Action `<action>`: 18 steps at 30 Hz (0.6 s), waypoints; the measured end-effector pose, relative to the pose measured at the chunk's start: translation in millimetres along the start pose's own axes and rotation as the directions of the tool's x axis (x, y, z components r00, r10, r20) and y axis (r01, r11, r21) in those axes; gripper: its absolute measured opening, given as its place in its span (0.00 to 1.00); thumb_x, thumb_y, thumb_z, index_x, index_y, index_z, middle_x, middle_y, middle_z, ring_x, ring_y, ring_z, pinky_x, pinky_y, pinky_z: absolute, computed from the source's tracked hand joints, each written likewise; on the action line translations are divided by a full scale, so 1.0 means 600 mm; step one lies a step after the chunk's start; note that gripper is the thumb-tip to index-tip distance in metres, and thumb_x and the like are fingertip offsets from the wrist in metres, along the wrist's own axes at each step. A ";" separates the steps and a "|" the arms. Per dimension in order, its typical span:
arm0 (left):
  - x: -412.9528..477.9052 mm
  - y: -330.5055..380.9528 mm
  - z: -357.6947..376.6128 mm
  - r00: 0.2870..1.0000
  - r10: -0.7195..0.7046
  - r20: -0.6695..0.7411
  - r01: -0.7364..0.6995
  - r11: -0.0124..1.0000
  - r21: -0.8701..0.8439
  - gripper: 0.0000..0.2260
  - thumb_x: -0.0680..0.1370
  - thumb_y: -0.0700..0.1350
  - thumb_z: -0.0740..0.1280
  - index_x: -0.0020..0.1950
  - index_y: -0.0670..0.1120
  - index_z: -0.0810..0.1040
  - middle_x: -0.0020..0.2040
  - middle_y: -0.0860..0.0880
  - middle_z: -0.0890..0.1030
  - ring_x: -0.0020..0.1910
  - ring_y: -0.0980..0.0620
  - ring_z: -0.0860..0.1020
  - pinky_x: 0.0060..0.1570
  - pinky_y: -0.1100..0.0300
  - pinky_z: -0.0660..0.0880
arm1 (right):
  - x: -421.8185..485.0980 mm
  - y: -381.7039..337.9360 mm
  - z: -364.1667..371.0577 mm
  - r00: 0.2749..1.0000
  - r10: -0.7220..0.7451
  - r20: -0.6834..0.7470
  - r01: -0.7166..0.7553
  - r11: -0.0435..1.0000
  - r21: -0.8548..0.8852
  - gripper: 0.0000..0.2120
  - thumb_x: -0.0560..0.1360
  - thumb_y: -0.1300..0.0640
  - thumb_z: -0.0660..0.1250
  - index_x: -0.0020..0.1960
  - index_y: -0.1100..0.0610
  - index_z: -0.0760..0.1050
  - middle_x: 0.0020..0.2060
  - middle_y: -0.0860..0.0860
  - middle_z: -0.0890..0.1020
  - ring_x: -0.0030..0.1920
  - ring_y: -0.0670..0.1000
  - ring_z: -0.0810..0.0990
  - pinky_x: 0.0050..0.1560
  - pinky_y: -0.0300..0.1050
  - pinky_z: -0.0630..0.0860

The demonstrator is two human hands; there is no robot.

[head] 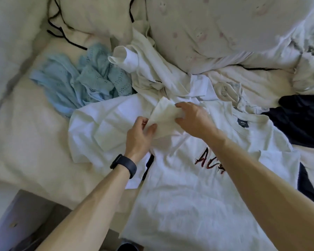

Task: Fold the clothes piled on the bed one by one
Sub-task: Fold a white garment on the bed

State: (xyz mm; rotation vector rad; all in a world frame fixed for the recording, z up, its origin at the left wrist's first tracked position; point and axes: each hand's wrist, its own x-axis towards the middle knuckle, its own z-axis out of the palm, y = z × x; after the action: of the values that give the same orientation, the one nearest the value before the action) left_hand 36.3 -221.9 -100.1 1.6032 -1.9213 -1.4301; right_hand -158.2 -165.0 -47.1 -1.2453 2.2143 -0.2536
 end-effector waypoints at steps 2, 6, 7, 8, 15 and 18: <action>0.013 -0.004 -0.023 0.994 -0.022 -0.108 0.009 0.992 -0.124 0.09 0.80 0.54 0.68 0.50 0.50 0.72 0.38 0.56 0.79 0.37 0.63 0.78 0.31 0.70 0.69 | 0.020 -0.037 -0.005 0.986 -0.058 -0.155 0.080 0.987 0.139 0.12 0.76 0.58 0.70 0.60 0.53 0.81 0.51 0.48 0.80 0.51 0.54 0.79 0.44 0.44 0.69; 0.052 -0.015 -0.052 0.987 -0.021 -0.159 0.007 0.996 -0.090 0.07 0.80 0.51 0.68 0.51 0.51 0.71 0.34 0.57 0.75 0.34 0.65 0.75 0.30 0.72 0.67 | 0.064 -0.082 0.010 0.965 -0.200 -0.173 0.202 0.979 -0.001 0.09 0.77 0.62 0.68 0.58 0.58 0.79 0.53 0.54 0.79 0.50 0.56 0.78 0.41 0.44 0.67; 0.061 -0.023 -0.054 0.990 -0.045 -0.131 0.036 0.997 -0.069 0.07 0.80 0.51 0.68 0.51 0.52 0.71 0.37 0.58 0.75 0.35 0.63 0.75 0.31 0.72 0.67 | 0.073 -0.083 0.015 0.973 -0.193 -0.125 0.188 0.981 -0.056 0.11 0.78 0.62 0.67 0.60 0.58 0.77 0.55 0.54 0.80 0.52 0.57 0.78 0.41 0.45 0.68; 0.068 -0.032 -0.053 0.992 -0.074 -0.099 0.070 0.997 -0.043 0.06 0.80 0.50 0.67 0.51 0.52 0.71 0.39 0.59 0.75 0.36 0.60 0.75 0.32 0.69 0.66 | 0.081 -0.082 0.020 0.984 -0.161 -0.075 0.156 0.985 -0.070 0.13 0.78 0.61 0.67 0.62 0.58 0.76 0.56 0.54 0.80 0.54 0.58 0.78 0.42 0.45 0.68; 0.039 -0.057 -0.064 0.925 -0.256 0.281 0.284 0.957 -0.064 0.20 0.72 0.58 0.76 0.57 0.53 0.73 0.49 0.58 0.79 0.47 0.57 0.78 0.45 0.58 0.73 | 0.106 -0.102 0.042 0.999 -0.038 -0.011 0.039 0.997 0.063 0.17 0.79 0.61 0.66 0.67 0.56 0.79 0.64 0.56 0.79 0.60 0.55 0.78 0.53 0.37 0.69; -0.002 -0.032 -0.089 0.970 -0.112 0.217 0.126 0.991 -0.050 0.12 0.73 0.55 0.75 0.50 0.56 0.74 0.42 0.59 0.81 0.41 0.63 0.80 0.34 0.68 0.71 | 0.070 -0.077 0.024 0.992 0.036 -0.120 -0.004 0.966 0.257 0.10 0.78 0.64 0.66 0.57 0.57 0.81 0.59 0.53 0.78 0.46 0.49 0.78 0.39 0.30 0.66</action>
State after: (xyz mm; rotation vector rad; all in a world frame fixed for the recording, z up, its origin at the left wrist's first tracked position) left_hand 86.5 -246.4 -89.3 1.6178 -1.8961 -1.7593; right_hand -133.7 -223.4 -55.3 -1.0908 2.2117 -0.6049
